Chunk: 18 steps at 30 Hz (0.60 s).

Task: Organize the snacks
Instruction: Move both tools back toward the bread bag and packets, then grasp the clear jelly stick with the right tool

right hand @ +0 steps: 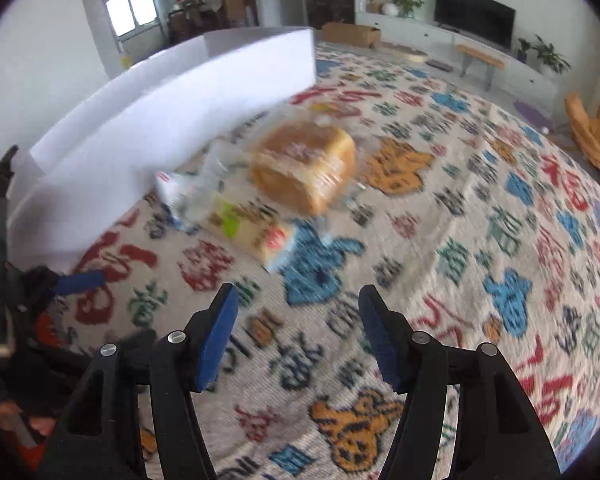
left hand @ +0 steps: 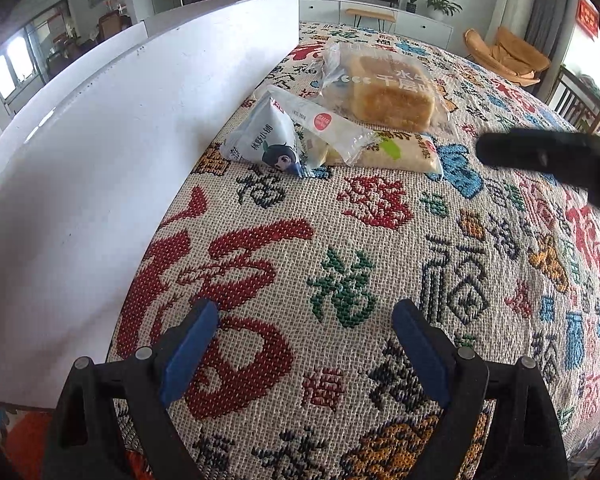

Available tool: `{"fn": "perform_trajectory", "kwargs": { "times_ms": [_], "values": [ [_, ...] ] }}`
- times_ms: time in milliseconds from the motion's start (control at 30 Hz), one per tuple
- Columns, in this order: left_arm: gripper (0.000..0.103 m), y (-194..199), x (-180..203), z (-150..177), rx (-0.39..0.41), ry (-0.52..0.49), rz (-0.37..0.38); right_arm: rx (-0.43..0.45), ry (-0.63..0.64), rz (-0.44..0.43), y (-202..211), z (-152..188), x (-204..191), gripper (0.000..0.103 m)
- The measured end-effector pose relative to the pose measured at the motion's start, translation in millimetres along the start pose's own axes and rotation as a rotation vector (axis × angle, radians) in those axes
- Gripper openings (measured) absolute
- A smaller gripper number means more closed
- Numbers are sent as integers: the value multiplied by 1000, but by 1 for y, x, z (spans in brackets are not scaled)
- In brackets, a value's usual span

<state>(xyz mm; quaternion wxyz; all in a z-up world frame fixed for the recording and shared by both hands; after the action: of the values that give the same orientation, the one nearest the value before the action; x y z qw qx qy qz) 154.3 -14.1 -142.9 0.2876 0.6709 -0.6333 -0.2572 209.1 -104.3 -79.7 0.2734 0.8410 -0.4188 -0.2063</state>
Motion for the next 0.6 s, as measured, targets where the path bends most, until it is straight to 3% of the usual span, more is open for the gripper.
{"fn": "perform_trajectory", "kwargs": {
  "times_ms": [133, 233, 267, 467, 600],
  "values": [
    [97, -1, -3, 2, -3, 10, 4, -94, 39, -149, -30, -40, -43, 65],
    [100, -2, -2, 2, -3, -4, 0, -202, 103, -169, -62, -48, -66, 47],
    [100, -2, -2, 2, -3, -4, -1, -236, 112, -164, -74, -47, -69, 41],
    [103, -4, -3, 2, 1, 4, -8, -311, 148, -100, -111, -47, -79, 40],
    [103, -5, -2, 1, 2, 5, -8, -347, 131, -77, -119, -40, -75, 27]
  ]
}}
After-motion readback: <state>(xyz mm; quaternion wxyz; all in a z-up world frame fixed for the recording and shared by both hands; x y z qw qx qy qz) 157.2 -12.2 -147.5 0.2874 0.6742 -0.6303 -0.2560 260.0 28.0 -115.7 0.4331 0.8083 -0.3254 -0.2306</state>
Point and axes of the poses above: each gripper's, at about its wrist camera, not at the fingertips, and y roughly against the way its jaws point, x to its right, z to its underside, the point moved 8 cm from there along -y, roughly the way its jaws point, and after that the axes turned 15 degrees about x, right-handed, at the moved point
